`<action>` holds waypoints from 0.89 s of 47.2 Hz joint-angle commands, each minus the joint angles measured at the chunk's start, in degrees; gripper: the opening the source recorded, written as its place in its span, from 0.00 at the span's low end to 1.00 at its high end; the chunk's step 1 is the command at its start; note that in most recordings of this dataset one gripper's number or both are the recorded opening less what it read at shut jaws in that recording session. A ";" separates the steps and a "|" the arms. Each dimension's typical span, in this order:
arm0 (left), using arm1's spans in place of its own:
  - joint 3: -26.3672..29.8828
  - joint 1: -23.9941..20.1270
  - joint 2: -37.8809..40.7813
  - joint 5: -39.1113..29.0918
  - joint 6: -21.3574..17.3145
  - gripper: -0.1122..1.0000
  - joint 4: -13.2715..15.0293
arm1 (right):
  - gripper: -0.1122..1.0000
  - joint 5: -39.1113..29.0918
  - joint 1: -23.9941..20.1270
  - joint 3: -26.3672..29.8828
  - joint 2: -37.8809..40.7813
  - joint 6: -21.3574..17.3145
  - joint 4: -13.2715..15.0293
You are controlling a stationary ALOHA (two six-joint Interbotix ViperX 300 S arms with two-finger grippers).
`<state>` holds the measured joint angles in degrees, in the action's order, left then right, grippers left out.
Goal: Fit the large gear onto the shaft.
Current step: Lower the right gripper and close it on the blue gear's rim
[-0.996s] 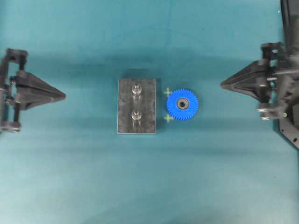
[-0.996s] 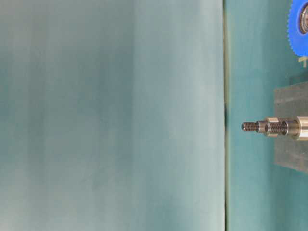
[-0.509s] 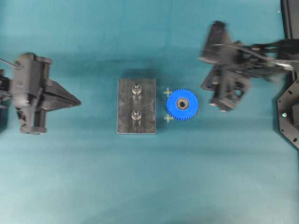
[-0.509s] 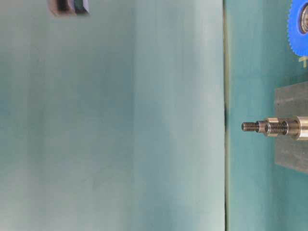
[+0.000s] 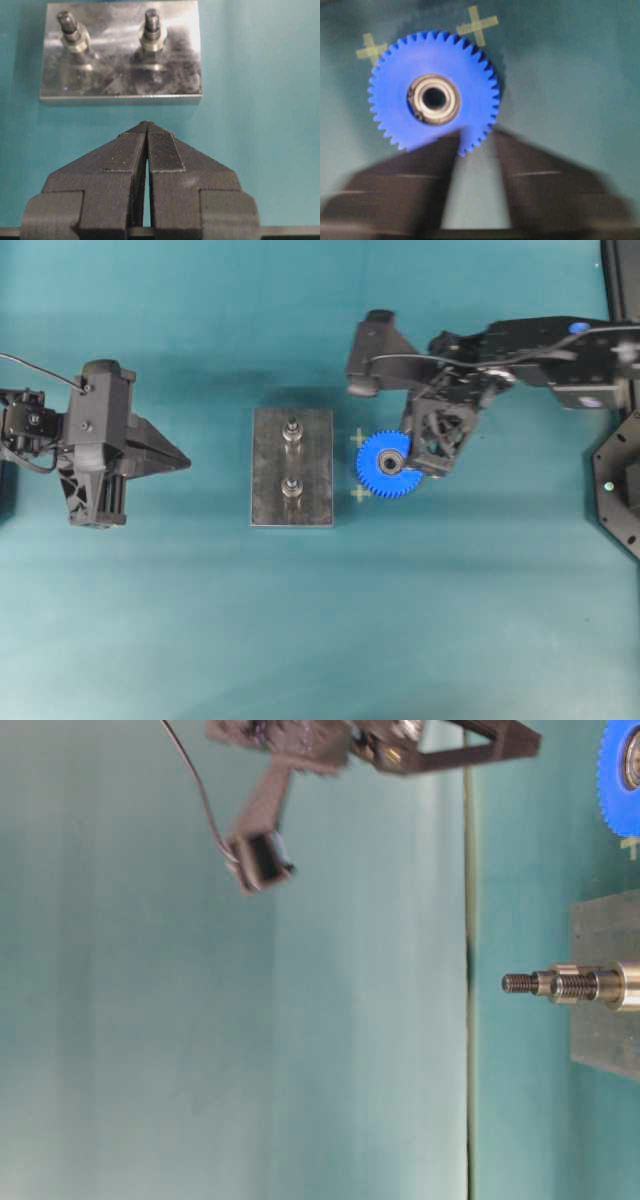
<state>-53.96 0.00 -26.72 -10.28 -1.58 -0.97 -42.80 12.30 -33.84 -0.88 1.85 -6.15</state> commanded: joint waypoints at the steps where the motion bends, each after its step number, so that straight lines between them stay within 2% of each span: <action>1: 1.41 0.00 -0.44 0.44 -0.09 0.10 -0.26 | 0.56 0.18 -0.35 1.41 0.53 0.18 -0.18; 5: 1.23 0.00 -0.79 0.26 -0.09 0.10 -0.26 | 0.79 0.18 -0.88 1.93 1.41 0.26 -0.18; 9: 1.23 -0.09 -0.62 0.00 -0.09 0.10 -0.26 | 0.94 0.97 -1.05 2.55 2.29 0.18 -0.18; 14: 1.67 -0.09 -0.44 0.00 -0.09 0.10 -0.18 | 0.91 1.23 -1.05 2.72 3.69 0.18 -0.18; 42: 1.67 -0.09 0.70 0.26 0.00 0.10 -0.18 | 0.91 3.60 -1.14 2.90 7.82 0.09 0.26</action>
<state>-53.70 0.00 -25.84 -10.46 -1.58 -1.05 -39.46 11.34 -31.99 7.38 1.85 -5.98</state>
